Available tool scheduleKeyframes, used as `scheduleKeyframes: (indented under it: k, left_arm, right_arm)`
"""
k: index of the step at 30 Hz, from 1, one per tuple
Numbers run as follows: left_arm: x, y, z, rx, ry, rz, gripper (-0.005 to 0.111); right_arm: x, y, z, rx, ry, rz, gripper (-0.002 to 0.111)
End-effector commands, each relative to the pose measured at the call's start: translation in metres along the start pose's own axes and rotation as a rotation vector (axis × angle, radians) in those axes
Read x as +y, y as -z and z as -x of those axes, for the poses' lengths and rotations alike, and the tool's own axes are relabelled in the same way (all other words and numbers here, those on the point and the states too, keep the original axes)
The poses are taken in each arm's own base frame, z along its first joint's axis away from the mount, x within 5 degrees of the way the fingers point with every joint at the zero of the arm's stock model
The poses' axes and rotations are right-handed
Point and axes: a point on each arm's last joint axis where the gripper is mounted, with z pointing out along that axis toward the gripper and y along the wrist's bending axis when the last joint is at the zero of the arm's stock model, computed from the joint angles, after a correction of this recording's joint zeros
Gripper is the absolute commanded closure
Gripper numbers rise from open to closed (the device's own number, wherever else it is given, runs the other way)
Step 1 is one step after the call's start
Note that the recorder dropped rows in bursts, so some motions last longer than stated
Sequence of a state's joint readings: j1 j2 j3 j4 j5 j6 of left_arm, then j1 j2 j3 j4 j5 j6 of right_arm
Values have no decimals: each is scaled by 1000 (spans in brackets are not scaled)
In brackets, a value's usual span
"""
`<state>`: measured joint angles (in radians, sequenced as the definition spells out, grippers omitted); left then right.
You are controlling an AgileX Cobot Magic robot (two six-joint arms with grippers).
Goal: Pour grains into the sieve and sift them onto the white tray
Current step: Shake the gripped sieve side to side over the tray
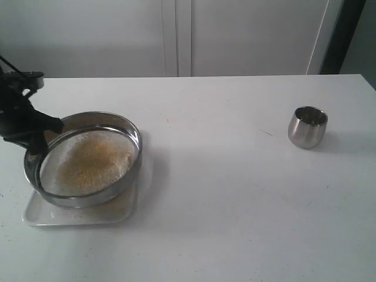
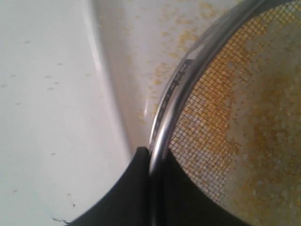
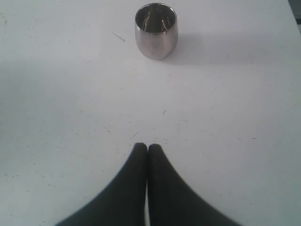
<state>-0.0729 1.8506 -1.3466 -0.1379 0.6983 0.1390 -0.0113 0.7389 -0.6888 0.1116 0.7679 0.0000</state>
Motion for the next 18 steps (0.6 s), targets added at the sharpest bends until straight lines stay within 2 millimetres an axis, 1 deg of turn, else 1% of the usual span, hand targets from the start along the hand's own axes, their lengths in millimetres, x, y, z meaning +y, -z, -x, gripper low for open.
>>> scheduleKeyframes:
  k: [1,2,3,4,5,6,7,8,9,10,11,12,13,14,15,16,17,18]
  left_arm:
    - [18,-4,3,-42,277,67,107]
    - [11,-4,1,-10,232,20,107]
    - [6,-3,1,-5,109,12,107]
    - [13,-3,3,-35,39,77,107]
    - [25,-2,3,-57,179,109,107]
    - [28,0,0,-45,346,71,107]
    - [21,-1,-3,5,283,5,107]
    - [9,-1,-3,16,74,-64,107]
    - [10,-2,-1,-13,-8,-49,107]
    - [22,-3,2,-60,127,-11,107]
    - [29,-2,2,-71,230,-8,107]
    - [33,-3,0,-50,350,-42,107]
    - [28,-1,-1,-26,372,-99,107]
    - [21,0,-2,-7,309,-147,107]
    - [12,1,-2,-11,139,-176,107]
    - [9,0,-1,-29,72,-164,107]
    - [13,-1,0,-44,91,-133,107]
    - [22,-2,1,-65,159,-73,107]
  right_arm:
    - [0,1,-1,-8,-4,2,108]
    - [0,1,-1,-8,-4,2,108]
    - [0,1,-1,-8,-4,2,108]
    - [0,1,-1,-8,-4,2,108]
    - [0,1,-1,-8,-4,2,108]
    - [0,1,-1,-8,-4,2,108]
    - [0,1,-1,-8,-4,2,108]
    - [0,1,-1,-8,-4,2,108]
    - [0,1,-1,-8,-4,2,108]
    - [0,1,-1,-8,-4,2,108]
    - [0,1,-1,-8,-4,2,108]
    - [0,1,-1,-8,-4,2,108]
    - [0,1,-1,-8,-4,2,108]
    - [0,1,-1,-8,-4,2,108]
    - [0,1,-1,-8,-4,2,108]
    - [0,1,-1,-8,-4,2,108]
    - [0,1,-1,-8,-4,2,108]
    - [0,1,-1,-8,-4,2,108]
